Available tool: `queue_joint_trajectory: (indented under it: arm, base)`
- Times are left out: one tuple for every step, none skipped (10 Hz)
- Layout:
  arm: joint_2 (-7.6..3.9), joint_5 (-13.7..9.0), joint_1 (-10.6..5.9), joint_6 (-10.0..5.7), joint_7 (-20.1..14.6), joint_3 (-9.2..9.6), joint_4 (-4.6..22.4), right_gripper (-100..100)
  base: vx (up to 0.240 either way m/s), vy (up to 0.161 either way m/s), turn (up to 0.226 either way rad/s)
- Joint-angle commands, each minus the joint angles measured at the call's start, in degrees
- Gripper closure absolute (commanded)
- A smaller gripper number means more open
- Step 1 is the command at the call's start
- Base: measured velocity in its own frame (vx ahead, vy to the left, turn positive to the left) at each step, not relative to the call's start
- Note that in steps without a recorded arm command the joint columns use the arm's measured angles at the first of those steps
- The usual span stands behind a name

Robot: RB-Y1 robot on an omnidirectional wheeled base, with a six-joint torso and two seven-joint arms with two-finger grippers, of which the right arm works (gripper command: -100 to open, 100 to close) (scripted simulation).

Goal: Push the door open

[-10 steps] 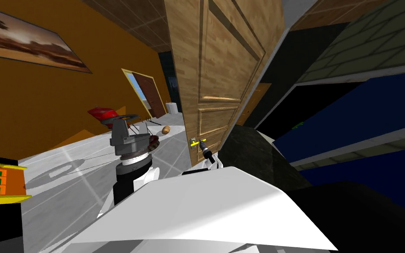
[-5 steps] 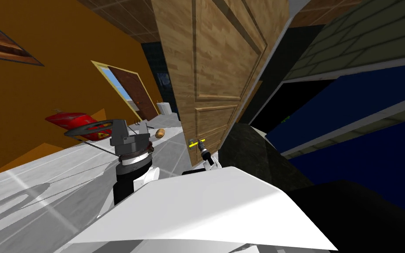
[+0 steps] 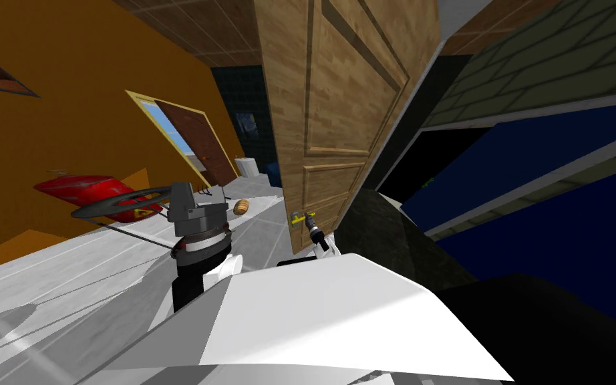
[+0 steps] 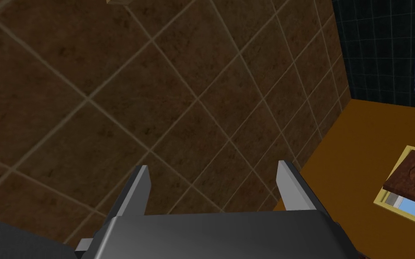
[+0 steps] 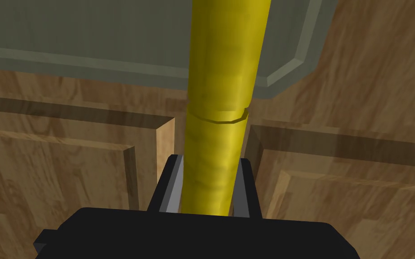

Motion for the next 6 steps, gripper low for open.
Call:
queue_joint_trajectory:
  arm:
    - [-0.24, -0.4, -0.94, 0.22, 0.2, -1.88, 0.2, 100]
    - [-0.13, -0.5, -1.0, 0.22, 0.3, -2.24, 0.2, 100]
    - [0.24, -0.7, -1.12, 0.22, 0.4, -2.95, 0.3, 100]
    - [0.8, -0.9, -1.23, 0.22, 0.5, -3.62, 0.4, 100]
    - [1.5, -1.0, -1.33, 0.22, 0.6, -4.23, 0.4, 100]
    - [2.27, -1.1, -1.41, 0.22, 0.6, -4.73, 0.5, 100]
  base:
    - [0.154, 0.162, -0.1]
    - [0.153, 0.157, -0.062]
    - [0.137, 0.15, -0.062]
    - [0.114, 0.191, -0.09]
    - [0.11, 0.201, -0.119]
    - [0.094, 0.178, -0.101]
